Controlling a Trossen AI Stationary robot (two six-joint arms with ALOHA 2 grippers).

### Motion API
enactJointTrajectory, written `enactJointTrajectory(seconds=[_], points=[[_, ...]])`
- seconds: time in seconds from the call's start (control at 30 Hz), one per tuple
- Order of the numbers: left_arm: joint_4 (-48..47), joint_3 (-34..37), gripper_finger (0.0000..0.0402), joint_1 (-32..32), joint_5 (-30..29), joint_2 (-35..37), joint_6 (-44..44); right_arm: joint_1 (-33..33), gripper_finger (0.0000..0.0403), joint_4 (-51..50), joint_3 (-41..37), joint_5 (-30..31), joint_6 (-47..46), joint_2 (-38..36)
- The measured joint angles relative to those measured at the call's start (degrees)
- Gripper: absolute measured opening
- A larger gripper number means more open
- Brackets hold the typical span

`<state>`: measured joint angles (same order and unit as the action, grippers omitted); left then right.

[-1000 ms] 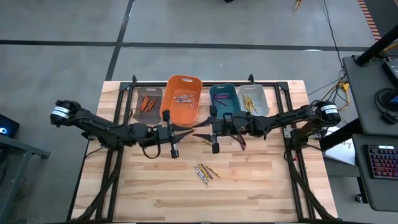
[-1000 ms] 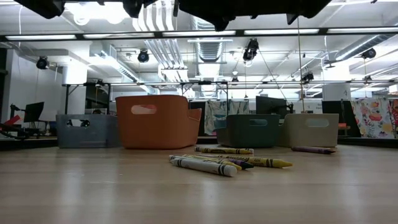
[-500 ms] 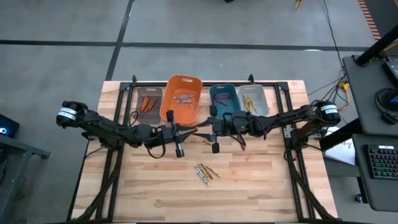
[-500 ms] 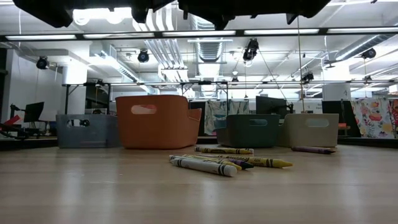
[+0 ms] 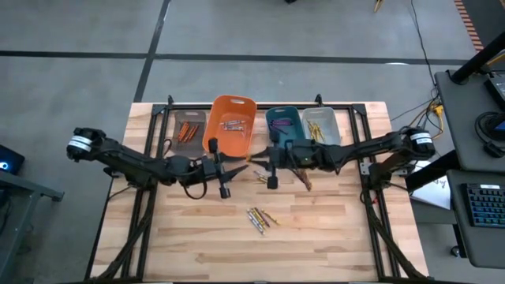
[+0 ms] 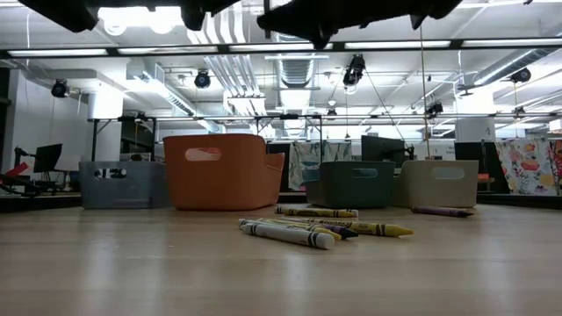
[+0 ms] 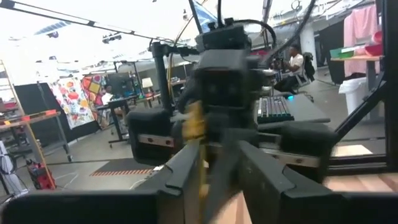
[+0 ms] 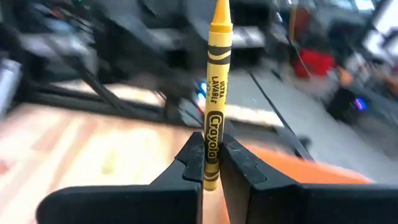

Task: Sort crayons
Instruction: Put the yellow crayon into the white bin

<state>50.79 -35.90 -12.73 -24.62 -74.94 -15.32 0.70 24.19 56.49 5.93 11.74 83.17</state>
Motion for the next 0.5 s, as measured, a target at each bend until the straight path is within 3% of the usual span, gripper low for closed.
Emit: enactJointTrajectory(seconds=[0.27, 0.5], points=[[-9.7, 0.0, 0.0107, 0.0, -7.7, 7.1, -0.1, -8.9, 0.0016, -40.7, 12.9, 15.3, -11.6, -0.8], [-12.9, 0.0, 0.0107, -0.1, -7.9, 9.4, 0.0, -25.2, 0.0016, -67.6, 16.2, 14.9, -26.3, -0.7]])
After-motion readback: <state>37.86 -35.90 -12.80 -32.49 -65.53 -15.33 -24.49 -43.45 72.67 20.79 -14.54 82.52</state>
